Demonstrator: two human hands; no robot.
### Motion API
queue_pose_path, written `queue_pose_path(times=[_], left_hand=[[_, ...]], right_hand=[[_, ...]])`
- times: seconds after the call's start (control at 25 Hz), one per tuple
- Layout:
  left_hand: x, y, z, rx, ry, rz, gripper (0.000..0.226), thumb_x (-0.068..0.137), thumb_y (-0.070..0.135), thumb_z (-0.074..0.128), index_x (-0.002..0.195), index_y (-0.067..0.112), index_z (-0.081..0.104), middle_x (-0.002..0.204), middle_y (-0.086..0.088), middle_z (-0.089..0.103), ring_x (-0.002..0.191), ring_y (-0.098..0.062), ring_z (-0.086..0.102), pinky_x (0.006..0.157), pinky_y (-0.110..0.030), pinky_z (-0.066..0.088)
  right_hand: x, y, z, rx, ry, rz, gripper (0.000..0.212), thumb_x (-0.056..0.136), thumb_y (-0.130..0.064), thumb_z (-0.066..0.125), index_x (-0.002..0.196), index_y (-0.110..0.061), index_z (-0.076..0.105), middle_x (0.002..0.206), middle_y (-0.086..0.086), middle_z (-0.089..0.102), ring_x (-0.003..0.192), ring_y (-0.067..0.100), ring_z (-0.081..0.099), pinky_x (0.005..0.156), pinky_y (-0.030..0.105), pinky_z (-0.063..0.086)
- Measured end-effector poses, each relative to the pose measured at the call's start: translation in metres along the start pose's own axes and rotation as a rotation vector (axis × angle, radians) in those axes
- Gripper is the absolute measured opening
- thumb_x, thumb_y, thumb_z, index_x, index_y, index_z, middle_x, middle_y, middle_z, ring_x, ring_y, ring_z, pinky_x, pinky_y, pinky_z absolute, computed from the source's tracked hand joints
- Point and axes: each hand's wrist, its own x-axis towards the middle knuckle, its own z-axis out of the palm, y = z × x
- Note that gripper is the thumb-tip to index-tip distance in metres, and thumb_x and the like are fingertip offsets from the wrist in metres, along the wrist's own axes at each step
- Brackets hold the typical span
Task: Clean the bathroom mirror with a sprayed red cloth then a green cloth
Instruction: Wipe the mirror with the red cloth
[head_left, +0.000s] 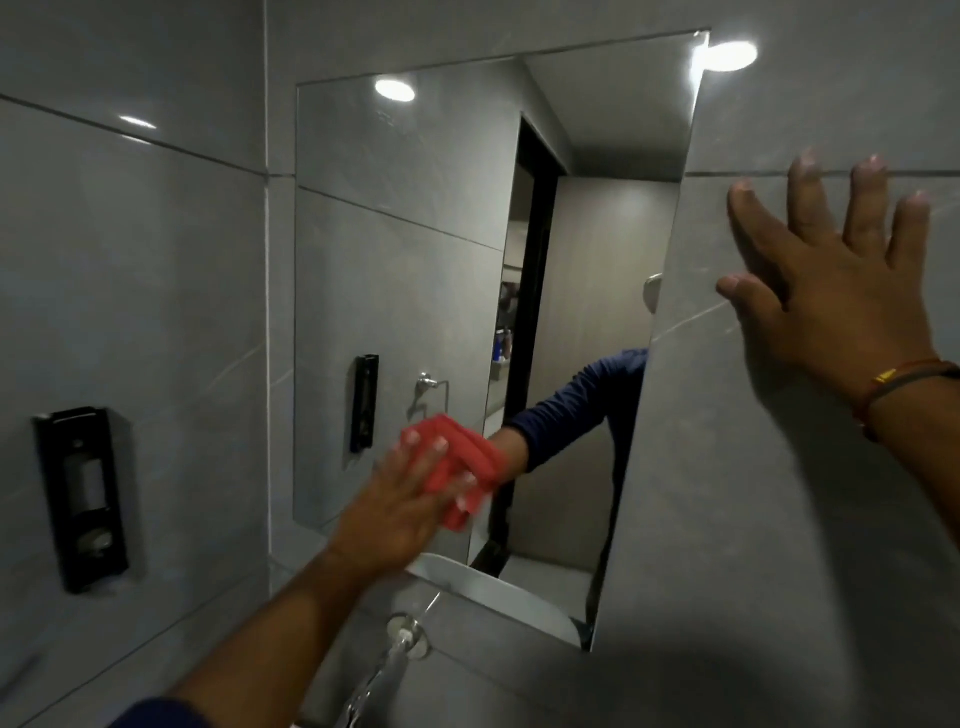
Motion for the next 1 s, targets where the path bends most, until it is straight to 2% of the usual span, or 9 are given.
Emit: queue_pose_path(times=[0.08, 0.16, 0.32, 0.44, 0.56, 0.64, 0.8, 0.92, 1.0], left_hand=[[-0.006, -0.045, 0.005, -0.172, 0.064, -0.322, 0.059, 0.106, 0.039, 0.04, 0.164, 0.033, 0.028, 0.178, 0.0, -0.01, 0.163, -0.037, -0.007, 0.125, -0.067, 0.022], [-0.008, -0.074, 0.016, -0.388, 0.195, -0.695, 0.057, 0.107, 0.043, 0.033, 0.163, 0.028, 0.032, 0.177, -0.002, -0.003, 0.163, -0.036, 0.0, 0.129, -0.057, 0.014], [-0.024, -0.064, 0.031, -0.869, 0.548, -1.634, 0.083, 0.092, 0.07, 0.029, 0.163, 0.027, 0.031, 0.172, -0.012, 0.027, 0.157, -0.029, 0.029, 0.128, -0.034, 0.021], [-0.026, -0.006, 0.038, -0.832, 0.52, -1.844, 0.083, 0.089, 0.059, 0.027, 0.165, 0.024, 0.026, 0.172, -0.018, 0.022, 0.156, -0.038, 0.027, 0.129, -0.045, 0.021], [0.019, 0.095, 0.022, -0.799, 0.404, -1.604, 0.076, 0.092, 0.045, 0.025, 0.166, 0.026, 0.02, 0.175, -0.021, 0.006, 0.161, -0.04, 0.007, 0.132, -0.049, 0.006], [0.04, 0.186, 0.01, -0.757, 0.332, -1.333, 0.066, 0.102, 0.045, 0.026, 0.166, 0.03, 0.021, 0.177, -0.009, -0.005, 0.163, -0.032, -0.009, 0.13, -0.052, 0.0], [0.007, 0.307, 0.027, -0.527, 0.139, -0.713, 0.054, 0.111, 0.046, 0.022, 0.164, 0.037, 0.022, 0.177, -0.004, -0.003, 0.162, -0.037, -0.009, 0.118, -0.071, 0.019], [-0.044, 0.247, 0.043, -0.267, 0.033, -0.091, 0.068, 0.102, 0.033, 0.047, 0.163, 0.044, 0.02, 0.171, -0.005, 0.015, 0.161, -0.041, 0.002, 0.119, -0.069, 0.032], [-0.071, 0.169, 0.046, -0.132, -0.039, 0.162, 0.086, 0.091, 0.032, 0.058, 0.165, 0.045, 0.014, 0.171, -0.003, 0.023, 0.163, -0.036, -0.002, 0.127, -0.061, 0.02]], right_hand=[[0.003, 0.001, 0.002, -0.001, 0.003, -0.013, 0.077, 0.095, -0.06, 0.036, 0.165, -0.035, 0.014, 0.175, 0.014, 0.003, 0.155, 0.052, -0.004, 0.121, 0.073, 0.0], [0.001, 0.002, 0.005, -0.01, 0.008, -0.012, 0.076, 0.095, -0.06, 0.038, 0.164, -0.036, 0.015, 0.175, 0.014, 0.003, 0.154, 0.054, -0.004, 0.12, 0.075, 0.002], [0.001, 0.001, 0.004, -0.001, 0.024, -0.024, 0.074, 0.098, -0.056, 0.039, 0.165, -0.034, 0.017, 0.175, 0.015, 0.002, 0.154, 0.055, -0.005, 0.12, 0.074, -0.003], [0.0, 0.0, 0.003, -0.023, 0.034, -0.017, 0.072, 0.099, -0.054, 0.038, 0.165, -0.035, 0.016, 0.175, 0.015, 0.001, 0.155, 0.054, -0.006, 0.12, 0.071, -0.005], [-0.002, -0.002, 0.002, -0.043, 0.03, -0.008, 0.07, 0.102, -0.052, 0.04, 0.165, -0.035, 0.015, 0.175, 0.014, 0.001, 0.156, 0.052, -0.006, 0.121, 0.07, -0.004], [-0.001, -0.003, 0.001, -0.047, 0.02, -0.002, 0.069, 0.106, -0.048, 0.045, 0.166, -0.036, 0.013, 0.175, 0.013, 0.0, 0.156, 0.051, -0.007, 0.122, 0.069, -0.005], [-0.002, -0.001, -0.001, -0.052, -0.003, 0.0, 0.071, 0.106, -0.048, 0.048, 0.165, -0.039, 0.01, 0.176, 0.011, -0.003, 0.157, 0.048, -0.008, 0.123, 0.068, -0.004], [-0.003, 0.004, -0.003, -0.037, -0.022, -0.035, 0.07, 0.106, -0.049, 0.046, 0.165, -0.039, 0.01, 0.176, 0.011, -0.003, 0.157, 0.049, -0.008, 0.124, 0.068, -0.004], [-0.004, 0.005, -0.003, -0.03, -0.017, -0.045, 0.07, 0.104, -0.052, 0.042, 0.165, -0.038, 0.01, 0.175, 0.013, -0.001, 0.156, 0.05, -0.007, 0.124, 0.069, -0.002]])
